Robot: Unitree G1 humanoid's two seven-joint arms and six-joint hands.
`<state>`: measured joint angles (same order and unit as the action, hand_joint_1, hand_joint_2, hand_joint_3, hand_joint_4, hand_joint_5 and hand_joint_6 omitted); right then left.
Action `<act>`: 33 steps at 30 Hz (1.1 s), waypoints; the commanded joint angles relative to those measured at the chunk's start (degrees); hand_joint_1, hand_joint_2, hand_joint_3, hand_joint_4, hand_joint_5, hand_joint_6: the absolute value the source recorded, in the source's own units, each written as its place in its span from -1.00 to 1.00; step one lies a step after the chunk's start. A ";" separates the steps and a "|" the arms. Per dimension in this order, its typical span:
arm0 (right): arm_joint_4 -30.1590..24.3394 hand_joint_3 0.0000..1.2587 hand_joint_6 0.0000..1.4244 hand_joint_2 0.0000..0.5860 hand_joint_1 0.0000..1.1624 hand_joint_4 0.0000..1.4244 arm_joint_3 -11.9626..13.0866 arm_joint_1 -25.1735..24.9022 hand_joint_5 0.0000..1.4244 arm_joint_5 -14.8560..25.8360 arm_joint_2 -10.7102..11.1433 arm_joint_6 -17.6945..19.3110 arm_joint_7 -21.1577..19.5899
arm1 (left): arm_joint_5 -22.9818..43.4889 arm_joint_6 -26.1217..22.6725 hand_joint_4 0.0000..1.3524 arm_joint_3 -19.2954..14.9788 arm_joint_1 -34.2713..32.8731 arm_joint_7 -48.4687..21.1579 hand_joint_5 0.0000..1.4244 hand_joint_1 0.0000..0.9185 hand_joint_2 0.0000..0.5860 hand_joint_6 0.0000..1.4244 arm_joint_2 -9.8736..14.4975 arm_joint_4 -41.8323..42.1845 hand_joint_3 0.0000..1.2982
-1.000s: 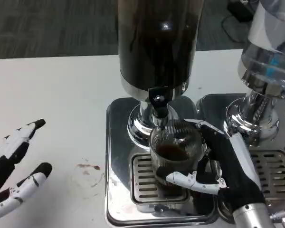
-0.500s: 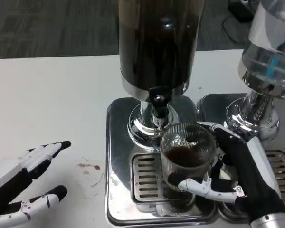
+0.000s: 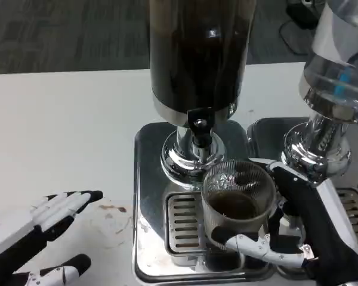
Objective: Grasp the cup under the faucet to collect the drink, then remove the cup.
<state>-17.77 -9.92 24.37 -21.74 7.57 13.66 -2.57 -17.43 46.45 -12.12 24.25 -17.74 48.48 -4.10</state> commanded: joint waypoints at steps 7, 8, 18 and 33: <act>-7.18 -0.26 0.62 -0.55 0.68 -0.17 2.42 1.51 0.22 4.26 0.71 -1.60 3.07 | 2.24 -3.27 -1.00 -2.13 4.07 -1.25 -1.00 -1.00 0.09 -1.00 -0.55 5.83 -1.00; -7.62 -0.26 0.62 -0.55 0.68 -0.17 2.56 1.64 0.22 4.28 0.56 -1.77 2.97 | 2.32 -3.66 -1.00 -2.61 4.68 -1.23 -1.00 -1.00 0.09 -1.00 -0.69 6.59 -1.00; -11.79 -0.26 0.62 -0.55 0.68 -0.17 4.58 4.21 0.22 7.10 2.73 -2.34 6.33 | 1.64 -6.29 -1.00 -5.45 8.86 -2.81 -1.00 -1.00 0.14 -1.00 -2.18 14.45 -1.00; -14.19 -0.26 0.62 -0.53 0.65 -0.17 6.64 5.53 0.22 8.76 2.89 -3.18 7.76 | -4.19 -9.38 -1.00 -7.61 8.84 -2.30 -1.00 -1.00 0.15 -1.00 -4.75 20.85 -1.00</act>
<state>-29.67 -3.62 30.00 -14.24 10.81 10.30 5.14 -20.84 37.24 -19.18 33.16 -19.89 44.15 15.70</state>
